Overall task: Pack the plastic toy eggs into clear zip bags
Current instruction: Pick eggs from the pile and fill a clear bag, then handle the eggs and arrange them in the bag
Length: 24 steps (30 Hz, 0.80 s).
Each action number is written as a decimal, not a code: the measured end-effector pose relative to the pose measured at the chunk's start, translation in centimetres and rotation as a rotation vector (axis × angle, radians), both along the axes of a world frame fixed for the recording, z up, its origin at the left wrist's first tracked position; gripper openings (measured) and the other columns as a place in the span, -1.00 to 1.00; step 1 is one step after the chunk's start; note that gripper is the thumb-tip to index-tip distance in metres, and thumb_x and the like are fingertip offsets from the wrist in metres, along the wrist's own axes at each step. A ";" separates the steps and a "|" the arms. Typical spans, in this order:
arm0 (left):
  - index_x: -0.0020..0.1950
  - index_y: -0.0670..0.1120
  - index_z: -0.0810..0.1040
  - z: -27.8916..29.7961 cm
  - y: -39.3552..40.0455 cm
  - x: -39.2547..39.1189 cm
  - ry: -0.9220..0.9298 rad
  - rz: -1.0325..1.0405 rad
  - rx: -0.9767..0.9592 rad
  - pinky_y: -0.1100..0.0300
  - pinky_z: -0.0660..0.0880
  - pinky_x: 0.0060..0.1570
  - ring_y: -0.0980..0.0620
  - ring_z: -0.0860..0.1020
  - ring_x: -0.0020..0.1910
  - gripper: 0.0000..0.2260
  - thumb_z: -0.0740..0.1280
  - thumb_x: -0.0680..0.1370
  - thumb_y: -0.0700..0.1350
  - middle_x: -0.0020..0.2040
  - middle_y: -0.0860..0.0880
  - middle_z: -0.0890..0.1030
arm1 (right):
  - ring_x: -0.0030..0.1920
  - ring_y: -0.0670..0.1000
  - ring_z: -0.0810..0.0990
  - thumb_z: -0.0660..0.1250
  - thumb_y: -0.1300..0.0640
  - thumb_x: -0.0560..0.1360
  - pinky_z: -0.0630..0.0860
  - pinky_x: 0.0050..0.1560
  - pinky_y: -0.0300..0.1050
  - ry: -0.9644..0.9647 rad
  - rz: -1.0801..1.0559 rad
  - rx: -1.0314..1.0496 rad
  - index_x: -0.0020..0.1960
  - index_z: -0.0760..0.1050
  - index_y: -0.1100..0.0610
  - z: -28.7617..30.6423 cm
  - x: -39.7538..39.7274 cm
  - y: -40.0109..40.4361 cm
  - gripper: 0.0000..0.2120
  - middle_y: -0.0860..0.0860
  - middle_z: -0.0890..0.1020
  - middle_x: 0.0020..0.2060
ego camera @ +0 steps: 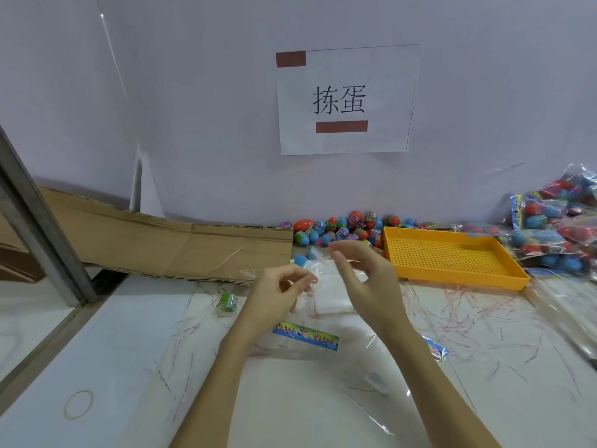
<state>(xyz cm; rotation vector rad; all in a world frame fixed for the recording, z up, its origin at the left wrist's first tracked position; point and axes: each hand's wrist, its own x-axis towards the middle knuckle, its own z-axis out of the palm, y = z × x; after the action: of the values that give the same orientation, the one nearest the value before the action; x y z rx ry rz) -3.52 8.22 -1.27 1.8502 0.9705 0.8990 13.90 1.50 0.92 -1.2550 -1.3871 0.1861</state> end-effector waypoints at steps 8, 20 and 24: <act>0.00 0.13 0.70 0.1 0.1 -0.1 0.016 0.018 0.050 0.09 0.60 -0.19 0.09 0.63 -0.18 -0.94 0.50 0.55 0.05 -0.19 0.09 0.69 | -0.10 -0.19 0.53 0.46 -0.02 0.53 0.40 -0.13 -0.40 -0.326 -0.016 -0.289 -0.02 0.62 -0.05 -1.6 -0.1 0.7 -0.93 -0.24 0.59 -0.16; 0.18 0.03 0.67 1.5 -0.3 -0.8 -0.199 -0.029 -0.177 0.22 0.58 -0.17 0.02 0.70 -0.18 -0.53 0.42 0.45 0.32 -0.04 0.02 0.73 | -0.29 -0.12 0.63 0.50 0.05 0.50 0.54 -0.24 -0.37 0.009 -0.101 -0.209 -0.15 0.64 0.04 -0.9 0.6 0.4 -0.90 -0.16 0.63 -0.37; 0.39 0.06 0.48 1.1 -0.2 -0.4 -0.168 -0.090 -0.288 0.09 0.62 0.06 -0.05 0.75 -0.04 -0.44 0.56 0.46 0.13 0.07 0.05 0.75 | -0.28 -0.11 0.66 0.49 0.08 0.51 0.58 -0.22 -0.36 0.098 -0.218 -0.149 -0.13 0.64 0.06 -0.9 1.1 0.2 -0.91 -0.12 0.66 -0.32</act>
<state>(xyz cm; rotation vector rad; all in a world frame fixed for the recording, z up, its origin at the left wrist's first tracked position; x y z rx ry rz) -3.96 7.98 -0.16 1.5371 0.8572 0.8001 15.00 1.74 0.00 -1.4908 -1.1599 0.2000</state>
